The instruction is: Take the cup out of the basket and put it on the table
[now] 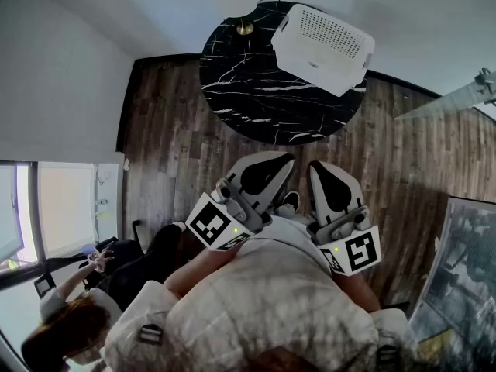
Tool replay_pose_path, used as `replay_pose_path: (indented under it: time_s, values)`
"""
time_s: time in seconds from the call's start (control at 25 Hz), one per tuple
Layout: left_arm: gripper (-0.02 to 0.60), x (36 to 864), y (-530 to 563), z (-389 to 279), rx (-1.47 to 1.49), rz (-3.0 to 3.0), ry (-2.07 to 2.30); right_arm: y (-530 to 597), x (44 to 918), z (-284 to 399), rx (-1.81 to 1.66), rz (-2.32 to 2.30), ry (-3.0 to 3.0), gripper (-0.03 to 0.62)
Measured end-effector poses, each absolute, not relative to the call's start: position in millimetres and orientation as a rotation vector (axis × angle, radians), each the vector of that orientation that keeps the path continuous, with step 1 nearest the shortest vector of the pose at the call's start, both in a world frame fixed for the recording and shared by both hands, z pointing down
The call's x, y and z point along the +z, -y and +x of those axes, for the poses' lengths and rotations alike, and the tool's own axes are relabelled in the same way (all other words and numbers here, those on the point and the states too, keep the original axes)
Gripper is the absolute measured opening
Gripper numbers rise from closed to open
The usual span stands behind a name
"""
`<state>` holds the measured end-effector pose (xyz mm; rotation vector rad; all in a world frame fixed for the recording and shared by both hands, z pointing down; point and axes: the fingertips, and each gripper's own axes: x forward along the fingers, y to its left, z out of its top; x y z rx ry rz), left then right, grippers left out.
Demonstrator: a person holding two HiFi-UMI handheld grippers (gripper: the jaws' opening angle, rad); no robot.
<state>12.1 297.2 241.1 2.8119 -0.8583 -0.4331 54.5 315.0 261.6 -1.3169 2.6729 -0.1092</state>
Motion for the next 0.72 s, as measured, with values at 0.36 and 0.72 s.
replay_pose_path:
  time_s: [0.36, 0.72]
  values:
    - [0.006, 246.7, -307.0, 24.9, -0.404, 2.817, 0.838, -324.1, 264.4, 65.7, -0.100, -1.339, -2.661, 0.008]
    - [0.006, 250.1, -321.4, 66.7, -0.341, 2.846, 0.770, -343.5, 259.9, 99.0, -0.117, -1.265, -2.594, 0.009]
